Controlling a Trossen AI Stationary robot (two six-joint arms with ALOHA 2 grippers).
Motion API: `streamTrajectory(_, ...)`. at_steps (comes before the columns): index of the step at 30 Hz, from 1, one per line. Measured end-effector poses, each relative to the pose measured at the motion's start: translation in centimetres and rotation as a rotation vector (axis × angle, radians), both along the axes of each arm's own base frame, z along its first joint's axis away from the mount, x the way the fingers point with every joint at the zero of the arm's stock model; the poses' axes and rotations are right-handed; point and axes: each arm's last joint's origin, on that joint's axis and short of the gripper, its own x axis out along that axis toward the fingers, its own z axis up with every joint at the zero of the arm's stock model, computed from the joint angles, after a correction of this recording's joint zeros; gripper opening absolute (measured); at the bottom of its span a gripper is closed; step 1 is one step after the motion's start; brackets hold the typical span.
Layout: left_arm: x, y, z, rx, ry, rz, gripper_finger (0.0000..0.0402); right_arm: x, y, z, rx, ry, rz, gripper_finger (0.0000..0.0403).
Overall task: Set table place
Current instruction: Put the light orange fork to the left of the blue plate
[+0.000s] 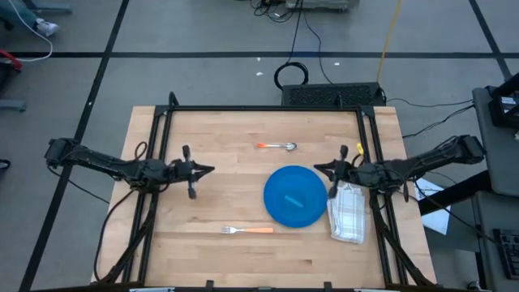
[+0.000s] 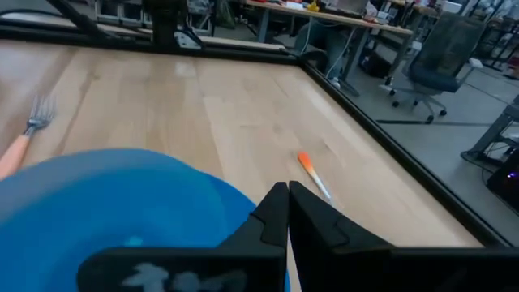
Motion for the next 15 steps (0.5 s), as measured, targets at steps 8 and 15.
streamTrajectory(8, 0.8, -0.8, -0.1, -0.202, 0.078, -0.145, 0.001, -0.6, -0.2, -0.5, 0.001, -0.015, 0.002, 0.0)
streamTrajectory(15, 6.2, -3.2, 3.4, -0.271, 0.383, -0.171, 0.0024, -0.7, -0.2, -0.4, 0.012, -0.026, -0.001, 0.0)
